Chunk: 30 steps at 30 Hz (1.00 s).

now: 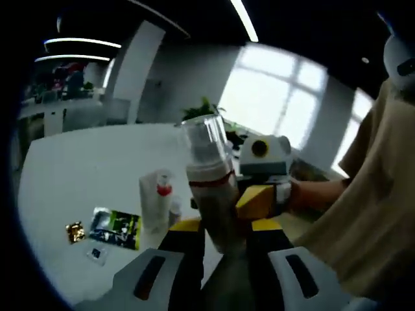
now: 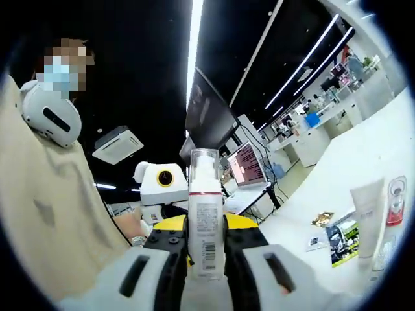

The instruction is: Arrange the skincare products in the storage area until every visible bottle or jar stands upright without overlapping.

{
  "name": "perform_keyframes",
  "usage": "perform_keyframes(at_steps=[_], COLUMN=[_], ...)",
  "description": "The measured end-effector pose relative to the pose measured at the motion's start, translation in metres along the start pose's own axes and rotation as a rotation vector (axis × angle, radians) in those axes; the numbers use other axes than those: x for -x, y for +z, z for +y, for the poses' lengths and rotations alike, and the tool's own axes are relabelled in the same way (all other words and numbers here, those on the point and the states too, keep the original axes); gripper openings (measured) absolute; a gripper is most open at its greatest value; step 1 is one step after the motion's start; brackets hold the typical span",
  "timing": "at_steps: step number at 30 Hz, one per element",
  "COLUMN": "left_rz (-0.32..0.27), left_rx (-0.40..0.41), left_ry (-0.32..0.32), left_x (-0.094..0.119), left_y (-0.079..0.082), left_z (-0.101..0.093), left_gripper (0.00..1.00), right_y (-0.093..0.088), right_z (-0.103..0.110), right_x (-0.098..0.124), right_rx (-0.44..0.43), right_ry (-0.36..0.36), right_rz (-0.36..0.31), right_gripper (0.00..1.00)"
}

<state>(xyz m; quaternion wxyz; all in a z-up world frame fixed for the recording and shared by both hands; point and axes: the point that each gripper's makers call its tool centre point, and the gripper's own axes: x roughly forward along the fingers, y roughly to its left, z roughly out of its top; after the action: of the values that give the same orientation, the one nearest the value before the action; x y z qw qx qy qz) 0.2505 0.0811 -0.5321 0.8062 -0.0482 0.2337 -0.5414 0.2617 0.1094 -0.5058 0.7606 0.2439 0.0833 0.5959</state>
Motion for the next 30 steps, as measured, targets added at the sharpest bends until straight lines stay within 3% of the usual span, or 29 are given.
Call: perform_keyframes(at_steps=[7,8,15,19,26,30], left_rz=[0.052,0.079,0.061,0.102,0.079,0.101], left_rx=[-0.037,-0.05,-0.023,-0.052,-0.026,-0.125], left_ry=[0.051,0.053,0.044,0.049,0.042,0.052], left_x=[0.0,0.001,-0.004,-0.006,-0.007,-0.007], left_y=[-0.009,-0.015,-0.016,-0.025,-0.025,-0.029], left_z=[0.011,0.012,0.013,0.014,0.016,0.018], left_gripper=[0.16,0.16,0.16,0.16,0.16,0.17], right_y=[-0.002,0.002,0.002,0.017,0.017,0.013], right_z=[-0.008,-0.009,-0.01,-0.012,-0.016,-0.013], right_x=[0.001,0.002,0.004,0.006,0.004,0.002], right_rx=[0.049,0.054,0.082,0.076,0.093,0.144], right_ry=[-0.061,-0.068,-0.093,-0.119,-0.175,-0.185], right_rz=[0.023,0.006,0.035,-0.029,0.003,0.022], right_gripper=[0.25,0.24,0.24,0.23,0.22,0.21])
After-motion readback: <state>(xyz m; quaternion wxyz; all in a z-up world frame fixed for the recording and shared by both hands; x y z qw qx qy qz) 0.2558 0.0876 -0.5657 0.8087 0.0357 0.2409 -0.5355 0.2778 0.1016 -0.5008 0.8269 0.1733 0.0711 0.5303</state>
